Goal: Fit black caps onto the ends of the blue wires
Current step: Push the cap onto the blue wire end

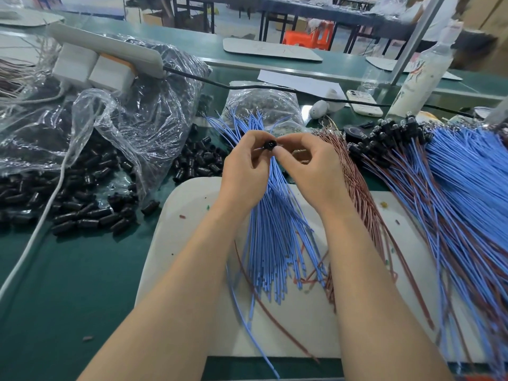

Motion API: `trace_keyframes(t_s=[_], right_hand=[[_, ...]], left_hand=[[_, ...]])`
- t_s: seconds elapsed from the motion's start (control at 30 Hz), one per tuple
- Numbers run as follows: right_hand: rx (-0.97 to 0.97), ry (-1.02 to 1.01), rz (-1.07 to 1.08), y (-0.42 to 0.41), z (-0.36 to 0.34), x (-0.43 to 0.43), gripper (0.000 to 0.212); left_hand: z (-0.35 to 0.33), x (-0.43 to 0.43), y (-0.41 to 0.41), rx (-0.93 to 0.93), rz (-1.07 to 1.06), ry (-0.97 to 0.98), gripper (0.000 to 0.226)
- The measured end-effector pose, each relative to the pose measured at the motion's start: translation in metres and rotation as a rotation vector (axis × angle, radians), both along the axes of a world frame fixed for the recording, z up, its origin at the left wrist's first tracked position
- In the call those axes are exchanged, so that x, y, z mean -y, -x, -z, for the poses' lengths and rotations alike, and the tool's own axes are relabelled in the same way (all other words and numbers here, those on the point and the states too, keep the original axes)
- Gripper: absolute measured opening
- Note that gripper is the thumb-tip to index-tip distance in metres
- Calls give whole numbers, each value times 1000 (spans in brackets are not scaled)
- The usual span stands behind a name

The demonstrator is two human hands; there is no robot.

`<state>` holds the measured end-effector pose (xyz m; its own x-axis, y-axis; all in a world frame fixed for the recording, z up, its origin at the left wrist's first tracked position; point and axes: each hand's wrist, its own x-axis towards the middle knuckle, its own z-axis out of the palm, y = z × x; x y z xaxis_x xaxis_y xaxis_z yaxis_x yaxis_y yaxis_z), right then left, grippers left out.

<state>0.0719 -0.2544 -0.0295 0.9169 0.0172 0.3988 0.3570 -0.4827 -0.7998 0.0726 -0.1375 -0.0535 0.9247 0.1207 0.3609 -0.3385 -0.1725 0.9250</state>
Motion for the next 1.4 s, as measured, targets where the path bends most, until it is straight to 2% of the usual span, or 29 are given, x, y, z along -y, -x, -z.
trace_keyframes(t_s=[0.1, 0.27, 0.47, 0.7, 0.87, 1.4], right_hand=[[29, 33, 8, 1, 3, -6, 17], [78, 12, 80, 0, 5, -9, 7], [51, -111, 80, -1, 4, -8, 7], [-118, -360, -7, -5, 3, -5, 5], [-173, -336, -45, -6, 5, -3, 3], [-134, -325, -4, -3, 2, -2, 5]], left_hand=[[1, 0, 1, 16, -13, -36, 27], [2, 2, 3, 34, -73, -153, 28], [3, -3, 1, 7, -115, -299, 14], [-5, -3, 1, -113, 59, -118, 9], [-4, -1, 2, -96, 51, -128, 9], [-9, -5, 5, -185, 99, -86, 17]])
